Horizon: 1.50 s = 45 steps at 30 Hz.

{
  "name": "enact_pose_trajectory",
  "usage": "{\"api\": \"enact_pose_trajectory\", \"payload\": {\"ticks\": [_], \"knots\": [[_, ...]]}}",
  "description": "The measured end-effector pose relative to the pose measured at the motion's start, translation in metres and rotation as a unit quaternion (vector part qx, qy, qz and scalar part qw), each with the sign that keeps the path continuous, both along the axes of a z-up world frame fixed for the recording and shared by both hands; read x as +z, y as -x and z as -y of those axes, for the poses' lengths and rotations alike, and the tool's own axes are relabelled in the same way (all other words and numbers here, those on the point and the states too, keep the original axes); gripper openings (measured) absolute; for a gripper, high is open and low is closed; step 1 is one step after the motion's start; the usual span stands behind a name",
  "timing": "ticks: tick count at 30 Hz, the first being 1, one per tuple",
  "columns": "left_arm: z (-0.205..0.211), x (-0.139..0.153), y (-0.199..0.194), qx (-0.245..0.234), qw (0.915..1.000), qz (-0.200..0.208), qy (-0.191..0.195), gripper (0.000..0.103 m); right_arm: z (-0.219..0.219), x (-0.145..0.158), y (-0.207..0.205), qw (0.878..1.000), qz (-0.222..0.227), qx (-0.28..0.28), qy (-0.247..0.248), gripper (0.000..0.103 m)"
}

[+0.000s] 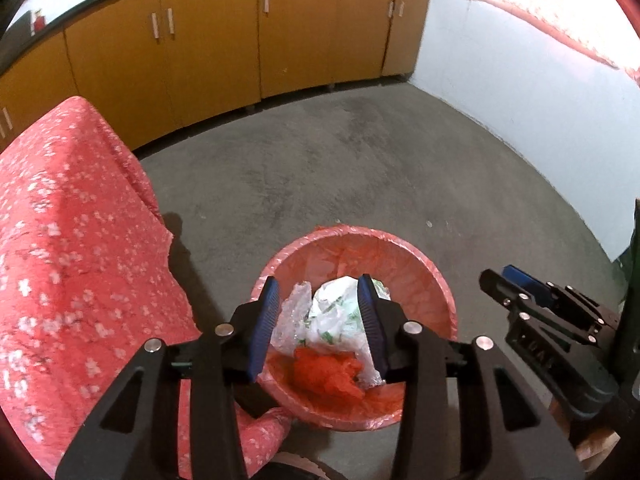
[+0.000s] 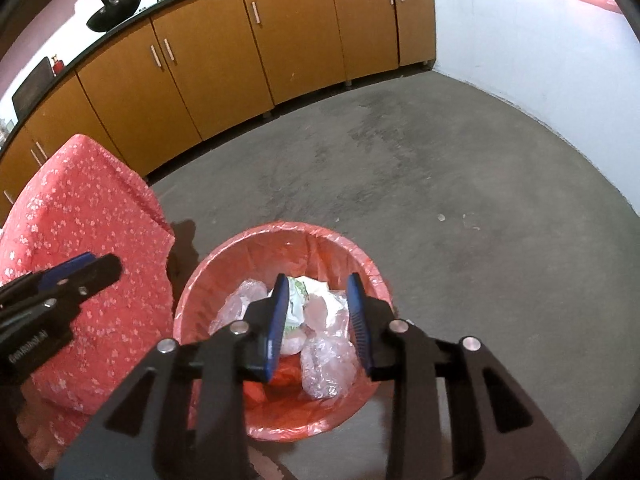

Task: Collect trash
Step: 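Open both grippers to drop the bags into the red bucket, then move both grippers back to the table toward pink bag and tissue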

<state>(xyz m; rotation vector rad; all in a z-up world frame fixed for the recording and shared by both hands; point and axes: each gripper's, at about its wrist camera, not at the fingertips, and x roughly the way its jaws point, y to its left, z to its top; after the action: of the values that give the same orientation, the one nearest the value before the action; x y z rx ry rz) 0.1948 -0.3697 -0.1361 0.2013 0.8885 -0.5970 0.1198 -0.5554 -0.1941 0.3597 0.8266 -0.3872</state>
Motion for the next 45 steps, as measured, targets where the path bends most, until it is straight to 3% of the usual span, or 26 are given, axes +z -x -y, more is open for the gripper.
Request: {"api": "enact_pose_trajectory", "payload": {"ticks": [9,16,19,25,31,34,39,45], "knots": [[-0.071,0.046,-0.006,0.066,0.9965,0.027,0.044,0.044,-0.024,0.036,-0.014,0.999,0.021,0.029,0.016,0.032],[-0.173,0.076,-0.011,0.142,0.9850,0.085,0.049,0.046,-0.097,0.091,-0.054,0.992,0.067,0.109,0.023,0.032],[-0.232,0.083,-0.013,0.192,0.9740,0.117,0.031,0.049,-0.147,0.116,-0.081,0.983,0.088,0.157,0.023,0.032],[-0.362,0.093,-0.018,0.307,0.9386,0.157,-0.004,0.058,-0.260,0.150,-0.135,0.961,0.110,0.253,0.004,0.034],[-0.457,0.096,-0.024,0.395,0.9051,0.158,0.009,0.060,-0.389,0.169,-0.191,0.935,0.123,0.332,-0.001,0.038],[-0.485,0.096,-0.028,0.418,0.8931,0.165,0.017,0.061,-0.437,0.171,-0.215,0.927,0.126,0.353,-0.009,0.043],[-0.511,0.095,-0.029,0.437,0.8827,0.170,0.022,0.062,-0.502,0.164,-0.239,0.916,0.119,0.382,-0.041,0.045],[-0.548,0.092,-0.020,0.464,0.8683,0.171,0.036,0.062,-0.572,0.155,-0.243,0.896,0.115,0.428,-0.011,0.048]]}}
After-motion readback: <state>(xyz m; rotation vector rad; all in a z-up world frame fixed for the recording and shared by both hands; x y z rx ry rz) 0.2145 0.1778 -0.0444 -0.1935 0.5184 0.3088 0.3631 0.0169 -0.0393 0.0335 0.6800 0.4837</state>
